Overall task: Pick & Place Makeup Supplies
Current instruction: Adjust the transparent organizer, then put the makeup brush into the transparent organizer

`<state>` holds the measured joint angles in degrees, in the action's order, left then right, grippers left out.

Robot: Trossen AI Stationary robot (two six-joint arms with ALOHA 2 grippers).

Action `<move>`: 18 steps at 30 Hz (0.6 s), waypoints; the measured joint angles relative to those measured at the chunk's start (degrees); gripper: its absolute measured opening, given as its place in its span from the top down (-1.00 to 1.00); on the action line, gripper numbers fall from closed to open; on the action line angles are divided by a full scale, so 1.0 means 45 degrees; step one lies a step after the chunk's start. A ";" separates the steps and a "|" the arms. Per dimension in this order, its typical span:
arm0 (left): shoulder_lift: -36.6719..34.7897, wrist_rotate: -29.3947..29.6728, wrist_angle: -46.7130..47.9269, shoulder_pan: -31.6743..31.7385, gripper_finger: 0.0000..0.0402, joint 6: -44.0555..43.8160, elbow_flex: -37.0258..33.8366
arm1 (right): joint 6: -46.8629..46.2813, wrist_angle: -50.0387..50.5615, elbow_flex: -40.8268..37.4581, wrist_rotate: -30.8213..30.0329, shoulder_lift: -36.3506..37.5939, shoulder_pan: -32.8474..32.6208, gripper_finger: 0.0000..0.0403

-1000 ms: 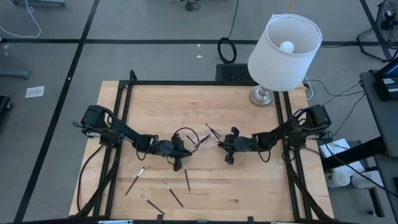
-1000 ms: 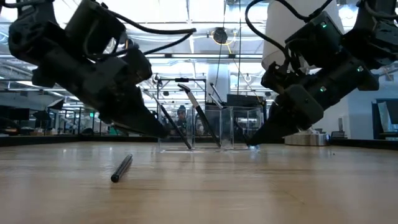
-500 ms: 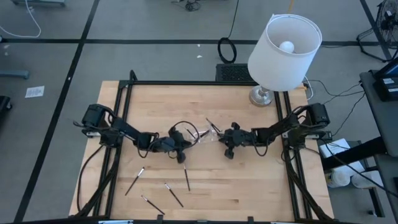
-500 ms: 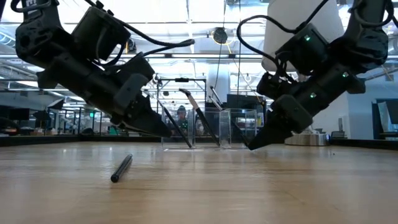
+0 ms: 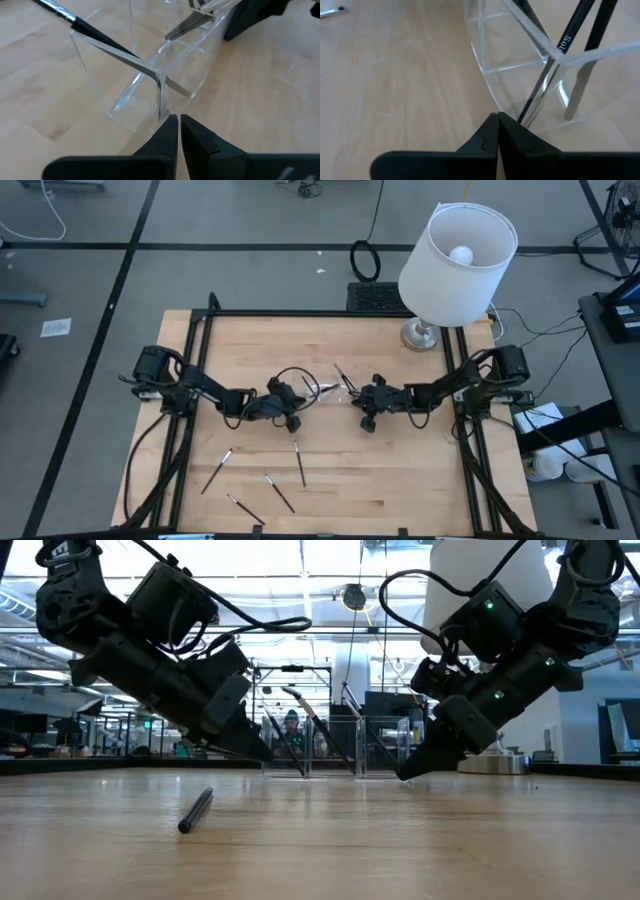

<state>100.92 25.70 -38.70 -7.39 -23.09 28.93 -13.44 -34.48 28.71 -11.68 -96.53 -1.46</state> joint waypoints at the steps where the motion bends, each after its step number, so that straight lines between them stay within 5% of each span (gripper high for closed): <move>1: 0.0000 0.0073 -0.0006 0.0051 0.85 -0.0015 0.0000 | 0.0042 0.0000 0.0000 -0.0006 0.0000 0.0070 1.00; 13: 0.0000 -0.0089 -0.0065 0.0420 0.85 0.0203 -0.0005 | 0.0173 -0.0001 0.0000 0.0320 0.0000 0.0934 1.00; 18: -0.0138 -0.1536 -0.0101 0.0214 0.85 0.0409 -0.0019 | -0.0157 -0.0728 0.0000 0.1310 0.0005 0.0469 1.00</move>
<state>100.30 18.78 -39.15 -6.43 -21.25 28.84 -14.15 -37.76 28.71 -5.79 -96.51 0.65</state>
